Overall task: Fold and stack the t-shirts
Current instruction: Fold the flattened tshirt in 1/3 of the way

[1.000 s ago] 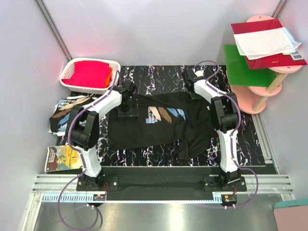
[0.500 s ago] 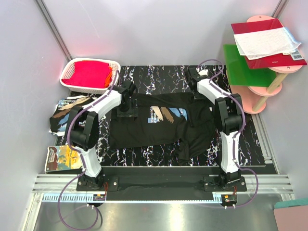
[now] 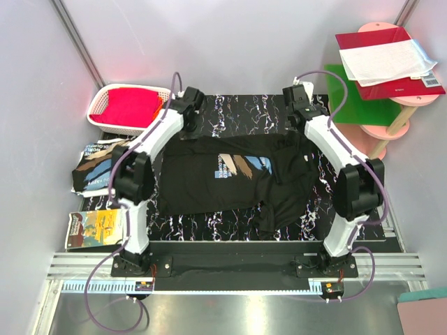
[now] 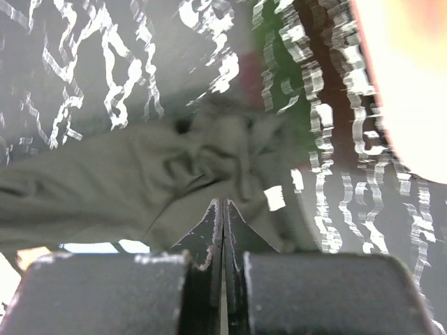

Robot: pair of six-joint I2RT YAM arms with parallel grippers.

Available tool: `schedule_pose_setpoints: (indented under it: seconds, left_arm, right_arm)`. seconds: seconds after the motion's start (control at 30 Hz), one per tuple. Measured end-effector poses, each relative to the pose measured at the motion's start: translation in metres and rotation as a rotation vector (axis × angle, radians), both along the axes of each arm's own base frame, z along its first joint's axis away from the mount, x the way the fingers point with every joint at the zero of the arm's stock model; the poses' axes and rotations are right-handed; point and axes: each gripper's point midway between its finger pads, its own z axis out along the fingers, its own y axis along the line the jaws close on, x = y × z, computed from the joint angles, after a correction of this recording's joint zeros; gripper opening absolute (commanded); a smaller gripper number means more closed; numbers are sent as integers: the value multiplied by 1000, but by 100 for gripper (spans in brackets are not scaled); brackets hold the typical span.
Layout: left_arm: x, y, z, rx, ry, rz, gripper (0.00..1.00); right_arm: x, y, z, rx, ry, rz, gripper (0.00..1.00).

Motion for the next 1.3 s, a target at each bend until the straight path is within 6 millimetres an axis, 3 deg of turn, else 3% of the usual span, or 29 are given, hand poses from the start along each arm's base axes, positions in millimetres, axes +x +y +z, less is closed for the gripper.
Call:
schedule_pose_setpoints:
  seconds: [0.07, 0.17, 0.27, 0.4, 0.53, 0.73, 1.17, 1.2, 1.23, 1.3]
  left_arm:
    - [19, -6, -10, 11, 3, 4, 0]
    - [32, -7, -39, 45, 54, 13, 0]
    - [30, 1, -71, 94, 137, 32, 0]
    - [20, 18, -100, 149, 228, 69, 0]
    - [22, 27, -101, 159, 251, 102, 0]
    - [36, 31, -104, 157, 263, 129, 0]
    - [70, 46, -102, 89, 218, 195, 0]
    - [72, 48, -102, 81, 214, 199, 7]
    - [74, 50, -102, 76, 210, 200, 40]
    - [77, 50, -101, 60, 193, 183, 82]
  right_arm:
    - [3, 9, -19, 19, 41, 33, 0]
    - [2, 20, -63, 37, 146, 73, 0]
    - [-3, 25, -103, 42, 248, 94, 0]
    - [-12, 28, -136, 46, 343, 103, 0]
    - [-7, 31, -149, 45, 389, 98, 0]
    - [16, 38, -171, 43, 422, 78, 0]
    - [76, 43, -169, 59, 352, 60, 0]
    - [80, 43, -169, 59, 346, 63, 0]
    - [83, 43, -168, 58, 338, 67, 0]
    - [83, 43, -168, 55, 339, 74, 5]
